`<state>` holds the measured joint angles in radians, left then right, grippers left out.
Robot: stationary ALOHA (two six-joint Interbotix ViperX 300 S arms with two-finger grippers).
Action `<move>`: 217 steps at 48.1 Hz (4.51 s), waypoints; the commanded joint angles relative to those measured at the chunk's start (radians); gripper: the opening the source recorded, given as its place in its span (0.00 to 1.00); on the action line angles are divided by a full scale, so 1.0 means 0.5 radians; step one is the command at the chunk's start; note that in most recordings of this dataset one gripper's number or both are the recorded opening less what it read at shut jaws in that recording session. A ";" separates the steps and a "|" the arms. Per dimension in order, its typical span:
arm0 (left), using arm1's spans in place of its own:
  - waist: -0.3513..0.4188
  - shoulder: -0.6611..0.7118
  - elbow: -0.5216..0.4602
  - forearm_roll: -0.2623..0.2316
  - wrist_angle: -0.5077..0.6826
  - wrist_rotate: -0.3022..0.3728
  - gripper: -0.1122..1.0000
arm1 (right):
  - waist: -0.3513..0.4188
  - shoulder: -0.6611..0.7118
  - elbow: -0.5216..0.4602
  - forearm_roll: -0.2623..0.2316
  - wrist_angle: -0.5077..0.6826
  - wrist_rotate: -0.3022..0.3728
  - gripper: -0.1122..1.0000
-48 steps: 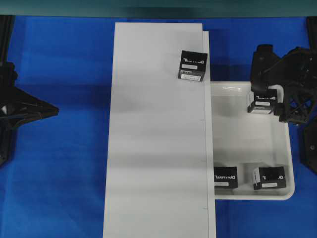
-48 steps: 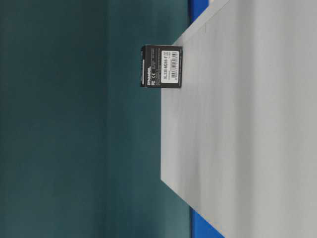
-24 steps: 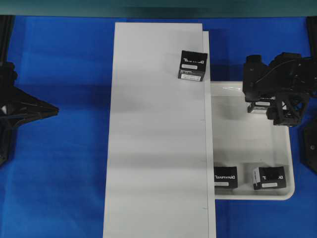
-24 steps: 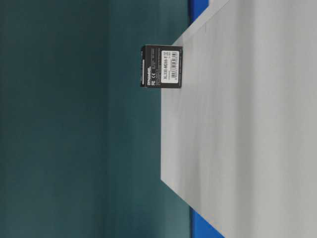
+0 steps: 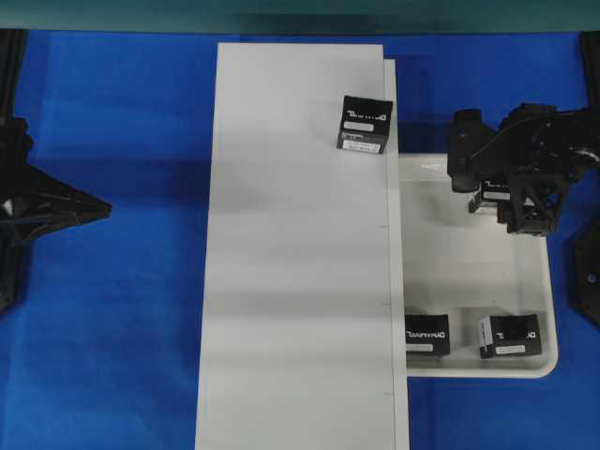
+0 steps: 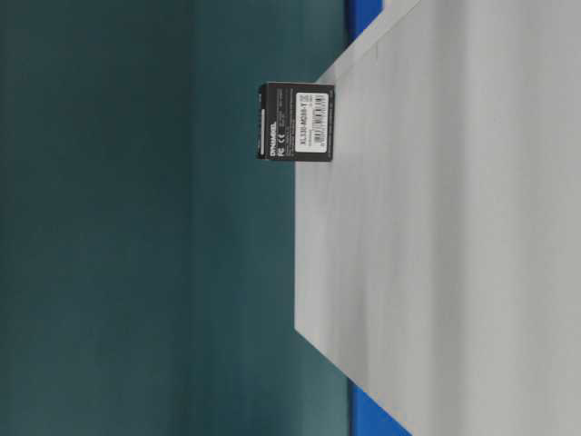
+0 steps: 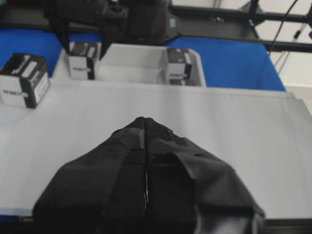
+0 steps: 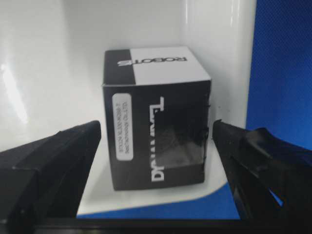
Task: Place the box from the white plastic tray onto the white base.
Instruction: 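Move the right gripper over the upper box in the tray and lower, then close the right gripper on the box and lift it up, then carry the held box left over the white base board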
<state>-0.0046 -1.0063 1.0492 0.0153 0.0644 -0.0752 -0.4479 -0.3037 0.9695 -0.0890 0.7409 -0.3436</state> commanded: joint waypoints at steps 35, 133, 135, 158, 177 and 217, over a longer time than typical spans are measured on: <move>-0.003 0.009 -0.058 0.003 -0.009 -0.003 0.04 | 0.012 0.061 0.067 0.058 -0.110 0.025 0.87; -0.003 0.018 -0.058 0.003 -0.009 -0.003 0.04 | 0.077 -0.681 -1.080 0.236 1.586 0.252 0.64; -0.003 0.018 -0.061 0.003 -0.012 -0.003 0.04 | 0.107 -0.623 -1.117 0.233 1.577 0.288 0.64; 0.000 0.018 -0.061 0.003 0.040 -0.006 0.04 | 0.377 -0.095 -1.457 0.233 1.457 0.347 0.64; 0.000 0.012 -0.064 0.003 0.043 -0.018 0.04 | 0.506 0.190 -1.660 0.230 1.402 0.334 0.64; 0.009 -0.006 -0.061 0.003 0.098 -0.089 0.04 | 0.611 0.629 -1.835 0.221 1.261 0.325 0.64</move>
<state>-0.0015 -1.0155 1.0462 0.0153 0.1181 -0.1181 -0.1519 -0.0092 0.0506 0.0245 1.3913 -0.1795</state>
